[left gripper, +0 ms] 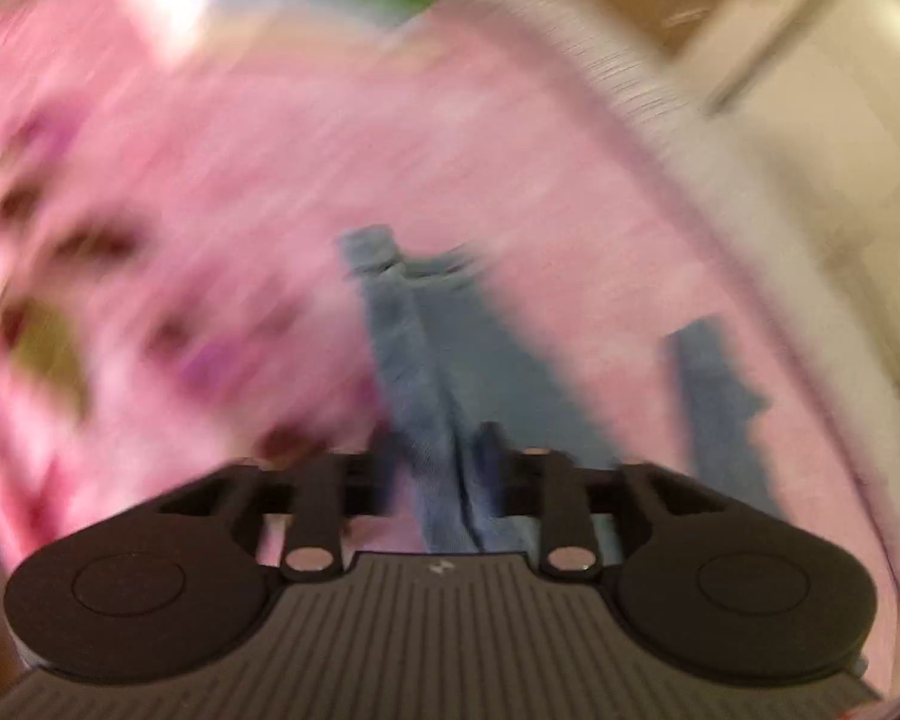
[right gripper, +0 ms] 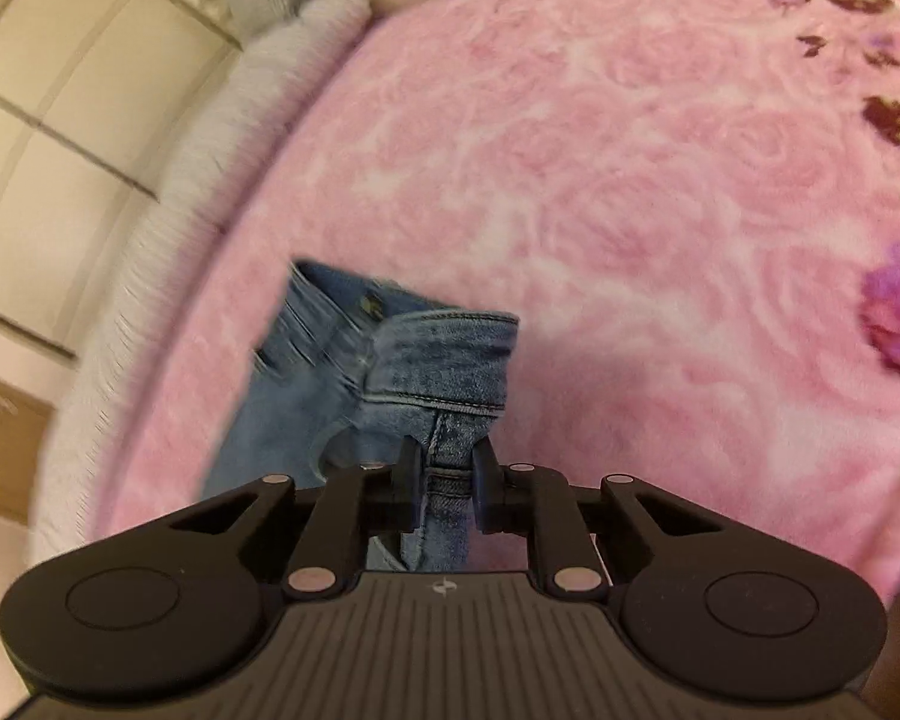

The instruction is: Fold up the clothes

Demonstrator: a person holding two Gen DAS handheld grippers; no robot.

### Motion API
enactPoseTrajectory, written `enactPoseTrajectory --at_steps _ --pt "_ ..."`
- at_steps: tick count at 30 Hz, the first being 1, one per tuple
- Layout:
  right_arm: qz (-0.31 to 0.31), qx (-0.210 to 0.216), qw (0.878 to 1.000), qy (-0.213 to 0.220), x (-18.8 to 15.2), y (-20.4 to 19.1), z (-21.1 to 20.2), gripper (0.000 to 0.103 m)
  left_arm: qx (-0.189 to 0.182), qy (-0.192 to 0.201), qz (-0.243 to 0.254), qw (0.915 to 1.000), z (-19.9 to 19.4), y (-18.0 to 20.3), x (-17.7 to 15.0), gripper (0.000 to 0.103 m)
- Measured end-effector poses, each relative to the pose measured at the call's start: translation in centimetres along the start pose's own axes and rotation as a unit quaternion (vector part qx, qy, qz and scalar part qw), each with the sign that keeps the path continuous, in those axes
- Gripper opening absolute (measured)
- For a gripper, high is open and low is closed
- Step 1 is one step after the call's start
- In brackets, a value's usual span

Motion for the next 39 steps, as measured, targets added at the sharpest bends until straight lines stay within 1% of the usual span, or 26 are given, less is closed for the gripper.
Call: enactPoseTrajectory --at_steps 1,2,4,5,6,7,9,10,12,13,14,17,20,22,23,25,27,28,29,30,32,33,34,35,37,39 --pt "0.005 -0.016 1.000 -0.010 -0.3 0.7 0.5 0.030 -0.001 -0.010 -0.053 0.9985 0.7 -1.8 -0.4 0.033" --pt "0.011 -0.032 0.999 -0.019 -0.7 1.5 1.1 0.032 -0.029 -0.005 -0.101 0.9945 0.9 -2.9 -0.8 0.036" --pt "0.049 -0.042 0.998 -0.029 -0.9 3.1 2.0 0.034 -0.068 0.016 -0.139 0.9878 0.7 -3.4 -0.9 0.043" --pt "0.068 -0.029 0.997 -0.027 -0.9 3.6 2.1 0.040 -0.064 0.018 -0.131 0.9892 0.8 -3.2 -0.9 0.045" --pt "0.077 -0.023 0.997 -0.020 -0.9 3.7 2.1 0.042 -0.060 0.019 -0.122 0.9905 0.9 -3.0 -0.9 0.045" --pt "0.085 -0.018 0.996 -0.014 -0.9 3.9 2.1 0.043 -0.056 0.020 -0.114 0.9917 1.1 -2.7 -0.9 0.041" --pt "0.076 -0.019 0.997 -0.014 -0.9 3.6 2.4 0.043 -0.031 0.018 -0.087 0.9956 1.3 -2.3 -0.8 0.022" --pt "0.072 -0.022 0.997 -0.015 -0.8 3.4 2.6 0.043 -0.017 0.016 -0.072 0.9971 1.3 -2.2 -0.8 0.006" --pt "0.066 -0.020 0.998 -0.016 -0.6 3.1 2.9 0.034 -0.007 0.018 -0.046 0.9988 0.8 -1.8 -0.8 0.005" --pt "0.055 -0.028 0.998 -0.014 -0.5 2.8 2.7 0.023 -0.002 0.019 -0.033 0.9993 0.5 -1.7 -0.8 0.003" --pt "0.043 -0.037 0.998 -0.012 -0.4 2.4 2.6 0.018 0.003 0.020 -0.020 0.9996 0.3 -1.5 -0.8 0.003" --pt "0.000 -0.061 0.998 0.003 -0.4 1.1 1.5 0.014 0.018 0.022 0.019 0.9994 -0.5 -1.0 -0.7 0.001" --pt "-0.040 -0.061 0.997 0.035 -1.0 -0.7 -1.8 0.011 0.031 0.024 0.053 0.9978 -1.3 -0.6 -0.8 0.001" --pt "-0.046 -0.060 0.996 0.043 -1.5 -0.9 -3.7 0.011 0.029 0.023 0.048 0.9982 -1.9 -1.0 -1.4 0.001" --pt "-0.041 -0.064 0.996 0.043 -1.7 -0.6 -4.3 0.011 0.027 0.019 0.044 0.9985 -2.0 -1.4 -1.9 0.001" --pt "-0.029 -0.077 0.996 0.040 -2.2 0.4 -5.0 0.011 0.049 0.005 0.046 0.9977 -1.4 -2.5 -2.8 0.002" --pt "-0.014 -0.107 0.994 0.009 -2.7 2.4 -3.7 0.011 0.073 -0.008 0.054 0.9959 -0.6 -3.3 -3.5 0.008" --pt "-0.007 -0.124 0.992 -0.009 -3.0 3.4 -2.8 0.015 0.077 -0.003 0.059 0.9953 -0.6 -3.2 -3.5 0.008" --pt "0.006 -0.141 0.990 -0.020 -3.1 4.1 -2.3 0.028 0.083 0.000 0.065 0.9944 -0.8 -2.9 -3.5 0.009" --pt "0.020 -0.158 0.987 -0.030 -3.2 4.7 -1.8 0.036 0.093 0.002 0.074 0.9929 -1.1 -2.5 -3.5 0.010" --pt "0.016 -0.193 0.981 -0.016 -2.7 4.3 -2.6 0.067 0.124 0.014 0.085 0.9885 -2.1 -2.1 -3.2 0.019" --pt "0.001 -0.215 0.977 -0.012 -2.5 3.9 -3.0 0.069 0.135 0.020 0.087 0.9867 -2.7 -1.9 -3.1 0.021" --pt "-0.023 -0.235 0.972 -0.009 -2.4 3.0 -3.4 0.068 0.137 0.028 0.080 0.9870 -3.5 -1.7 -3.0 0.021" --pt "-0.045 -0.253 0.966 0.001 -2.4 2.2 -3.8 0.066 0.137 0.034 0.074 0.9872 -4.2 -1.5 -2.9 0.024" --pt "-0.072 -0.288 0.955 0.018 -2.2 0.8 -4.8 0.070 0.129 0.038 0.070 0.9884 -5.5 -0.7 -3.1 0.031" --pt "-0.066 -0.270 0.960 0.036 -1.9 0.2 -5.9 0.071 0.103 0.020 0.076 0.9915 -5.9 0.7 -3.8 0.031"
Point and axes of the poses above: each gripper's, at about its wrist camera, not at the fingertips, and z roughly the way its jaws point, y to its right, x to its top, the point moved 9 cm from there along z, roughly the way its jaws point, and after that the axes turned 13 degrees about -y, right-handed, at the moved point
